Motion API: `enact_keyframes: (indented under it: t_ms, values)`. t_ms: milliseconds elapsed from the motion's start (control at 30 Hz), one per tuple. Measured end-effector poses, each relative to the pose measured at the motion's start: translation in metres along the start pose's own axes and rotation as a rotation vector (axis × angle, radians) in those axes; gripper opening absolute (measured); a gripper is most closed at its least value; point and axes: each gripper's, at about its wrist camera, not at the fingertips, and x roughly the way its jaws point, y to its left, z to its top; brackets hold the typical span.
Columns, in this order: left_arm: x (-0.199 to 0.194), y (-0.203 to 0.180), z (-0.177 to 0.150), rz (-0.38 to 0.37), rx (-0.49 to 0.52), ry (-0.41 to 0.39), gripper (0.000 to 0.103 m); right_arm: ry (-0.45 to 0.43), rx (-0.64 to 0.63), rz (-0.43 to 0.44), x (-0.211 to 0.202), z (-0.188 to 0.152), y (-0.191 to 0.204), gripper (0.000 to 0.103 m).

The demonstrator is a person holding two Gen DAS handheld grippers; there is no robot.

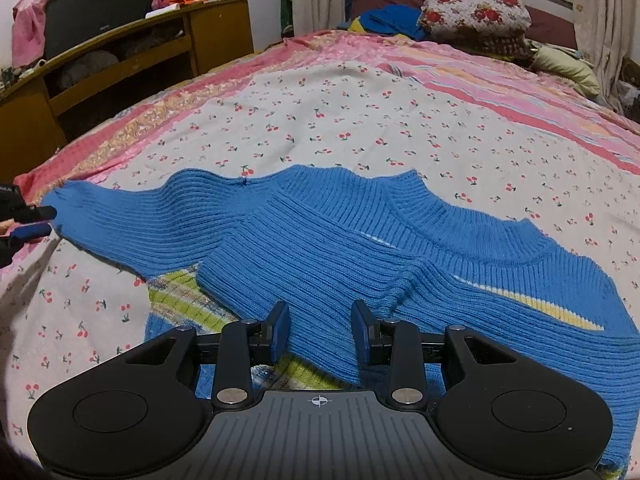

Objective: Fold small clothes
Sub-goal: 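Grasp the other sleeve cuff with the left gripper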

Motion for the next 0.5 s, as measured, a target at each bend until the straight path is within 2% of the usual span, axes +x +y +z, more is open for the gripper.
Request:
enact_keyframes:
  t_ms: [133, 233, 333, 500]
  values:
    - [0.016, 0.008, 0.005, -0.011, -0.058, 0.019, 0.028, -0.001, 0.006, 0.0, -0.001, 0.001, 0.002, 0.034]
    - [0.012, 0.011, 0.01, -0.004, -0.064, 0.0, 0.029, -0.001, 0.008, 0.001, 0.0, 0.002, 0.004, 0.034]
    - [0.001, 0.013, 0.011, 0.036, -0.053, -0.035, 0.035, -0.002, 0.012, 0.004, -0.001, 0.004, 0.006, 0.034]
    - [0.011, 0.015, 0.013, 0.03, -0.074, -0.049, 0.041, -0.006, 0.013, 0.014, -0.001, 0.004, 0.009, 0.034]
